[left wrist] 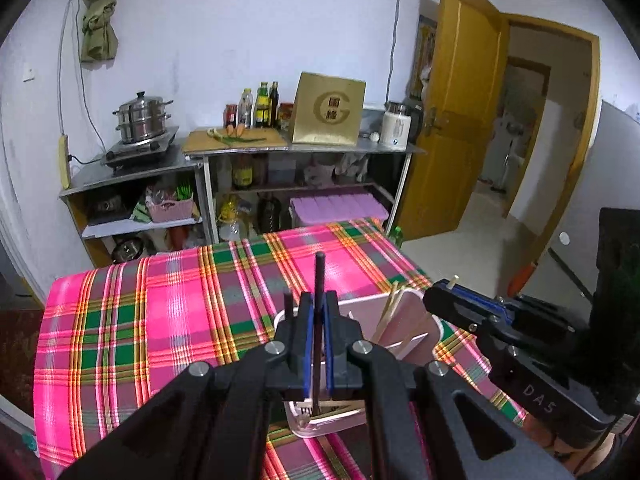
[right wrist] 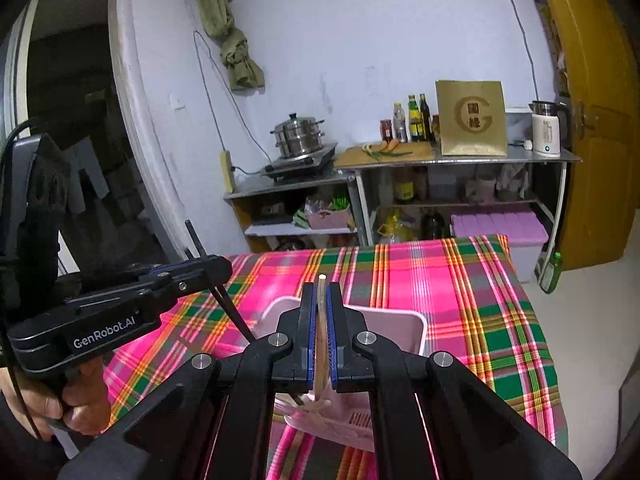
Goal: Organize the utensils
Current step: 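Insert the dark chopstick with the left tool while the right tool inserts the light one, then open both tools and release the chopsticks into the basket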
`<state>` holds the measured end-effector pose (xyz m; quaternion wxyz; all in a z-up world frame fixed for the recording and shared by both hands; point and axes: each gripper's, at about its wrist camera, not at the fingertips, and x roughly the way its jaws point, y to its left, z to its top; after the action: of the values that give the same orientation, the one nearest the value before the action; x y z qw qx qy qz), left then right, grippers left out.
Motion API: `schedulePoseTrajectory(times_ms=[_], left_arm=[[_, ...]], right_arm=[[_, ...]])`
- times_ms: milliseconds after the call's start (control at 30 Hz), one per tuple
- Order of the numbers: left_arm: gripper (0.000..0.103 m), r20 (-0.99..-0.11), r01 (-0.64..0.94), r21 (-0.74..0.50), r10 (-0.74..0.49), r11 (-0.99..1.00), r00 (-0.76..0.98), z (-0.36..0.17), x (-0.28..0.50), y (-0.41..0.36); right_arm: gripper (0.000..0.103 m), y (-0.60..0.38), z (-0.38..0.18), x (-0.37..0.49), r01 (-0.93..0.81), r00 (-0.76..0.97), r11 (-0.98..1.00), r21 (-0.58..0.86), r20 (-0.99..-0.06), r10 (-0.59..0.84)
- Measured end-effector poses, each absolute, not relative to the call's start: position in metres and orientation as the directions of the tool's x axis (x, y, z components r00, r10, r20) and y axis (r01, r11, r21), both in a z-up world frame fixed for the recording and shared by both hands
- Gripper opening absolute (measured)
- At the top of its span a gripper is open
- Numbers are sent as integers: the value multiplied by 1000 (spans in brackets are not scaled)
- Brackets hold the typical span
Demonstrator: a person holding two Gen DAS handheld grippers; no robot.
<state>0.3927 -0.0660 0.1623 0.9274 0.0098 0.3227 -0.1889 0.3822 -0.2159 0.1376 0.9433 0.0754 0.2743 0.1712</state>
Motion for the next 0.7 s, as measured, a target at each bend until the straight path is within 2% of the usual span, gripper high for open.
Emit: schedulePoseTrajectory(times_ms=[367,433,467,533,700], left_arm=[[6,-623,354,-83,-326,932,711,156,390,-67],[10,-617,353,-84,-327,932,716,160,388,-65],[12,-613,357,-91,-335,930,715,162,386,-64],[17,-603,364,-100,-348,926,718,166,381,-62],[22,-569,374,-95,-358,923,740,178,358,-56]], right_arm=[[5,-211,120,389,-285,747,930,233,-554,368],[7,-210,121,387,-286,748,930,229,-554,366],[13,-211,123,385,-289,751,930,228,-549,368],[17,-213,128,380,-299,754,925,234,-536,379],[17,-217,138,363,-300,775,928,221,-511,372]])
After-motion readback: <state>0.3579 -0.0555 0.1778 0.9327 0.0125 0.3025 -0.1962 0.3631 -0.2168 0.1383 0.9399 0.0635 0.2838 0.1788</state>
